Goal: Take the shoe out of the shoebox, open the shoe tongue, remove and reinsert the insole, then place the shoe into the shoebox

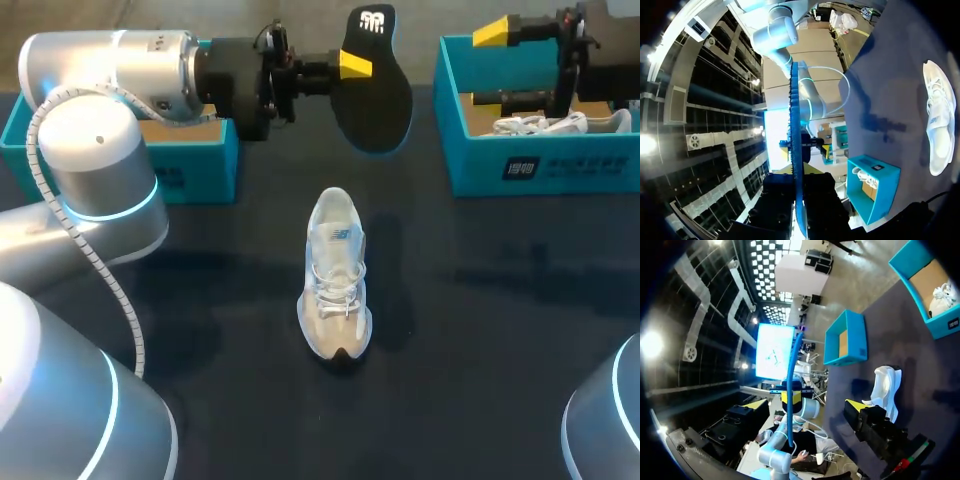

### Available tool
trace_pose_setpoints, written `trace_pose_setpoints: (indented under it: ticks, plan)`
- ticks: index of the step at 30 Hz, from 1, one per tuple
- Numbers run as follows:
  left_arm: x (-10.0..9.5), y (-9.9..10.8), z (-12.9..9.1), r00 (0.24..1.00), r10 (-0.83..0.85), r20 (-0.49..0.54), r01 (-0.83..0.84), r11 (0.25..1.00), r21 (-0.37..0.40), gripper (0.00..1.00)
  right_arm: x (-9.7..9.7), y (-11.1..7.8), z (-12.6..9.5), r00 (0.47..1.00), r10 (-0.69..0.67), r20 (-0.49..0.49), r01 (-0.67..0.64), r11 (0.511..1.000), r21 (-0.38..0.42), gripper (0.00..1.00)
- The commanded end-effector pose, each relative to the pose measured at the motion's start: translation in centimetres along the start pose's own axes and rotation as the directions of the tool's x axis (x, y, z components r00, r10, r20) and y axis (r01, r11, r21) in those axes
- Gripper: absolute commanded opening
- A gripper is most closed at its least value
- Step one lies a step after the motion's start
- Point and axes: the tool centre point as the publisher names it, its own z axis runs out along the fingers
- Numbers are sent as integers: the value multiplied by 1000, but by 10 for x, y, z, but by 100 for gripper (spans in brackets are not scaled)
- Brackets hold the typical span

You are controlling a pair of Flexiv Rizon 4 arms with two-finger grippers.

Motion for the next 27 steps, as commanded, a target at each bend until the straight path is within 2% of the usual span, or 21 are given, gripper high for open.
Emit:
trace_pose_setpoints:
  ticks: [1,3,6,7,8,9,10,11,12,13,15,16,17,27]
  plan:
    - [-9,-1,-3,956,-290,-49,291,956,32,0,0,0,1,1000,2,1,-2,1000,-1,100]
    - [-14,0,-5,897,-438,-63,440,898,17,0,0,0,1,1000,2,1,-2,1000,-1,100]
    - [-13,0,-9,674,-720,-166,726,687,-37,0,0,0,1,1000,2,1,-2,1000,-1,100]
    - [-12,-1,-10,535,-828,-167,832,551,-65,0,0,0,1,1000,2,1,-2,1000,-1,100]
    - [-11,-2,-10,415,-891,-182,900,431,-58,0,0,0,1,1000,2,1,-2,1000,-1,100]
    - [-9,-1,-10,302,-938,-173,945,318,-80,0,0,0,1,1000,2,1,-2,1000,-1,100]
    - [-5,1,-10,151,-974,-170,980,170,-101,0,0,0,1,1000,2,1,-2,1000,-1,100]
    - [-2,3,-9,95,-986,-140,992,105,-66,0,0,0,1,1000,2,1,-2,1000,-1,100]
    - [1,7,-8,-7,-996,-91,998,-2,-57,0,0,0,1,1000,2,1,-2,1000,-1,100]
    - [3,8,-8,-108,-987,-116,994,-106,-19,0,0,0,1,1000,2,1,-2,1000,-1,100]
    - [5,8,-7,-199,-977,-77,980,-200,17,0,0,0,1,1000,2,1,-2,1000,-1,100]
    - [5,6,-6,-254,-963,-96,965,-259,46,0,0,0,1,1000,2,1,-2,1000,-1,100]
    - [3,6,-6,-291,-952,-93,952,-298,72,0,0,0,1,1000,2,1,-2,1000,-1,100]
    - [3,6,-6,-291,-952,-93,952,-298,72,0,0,0,1,1000,2,1,-2,1000,-1,100]
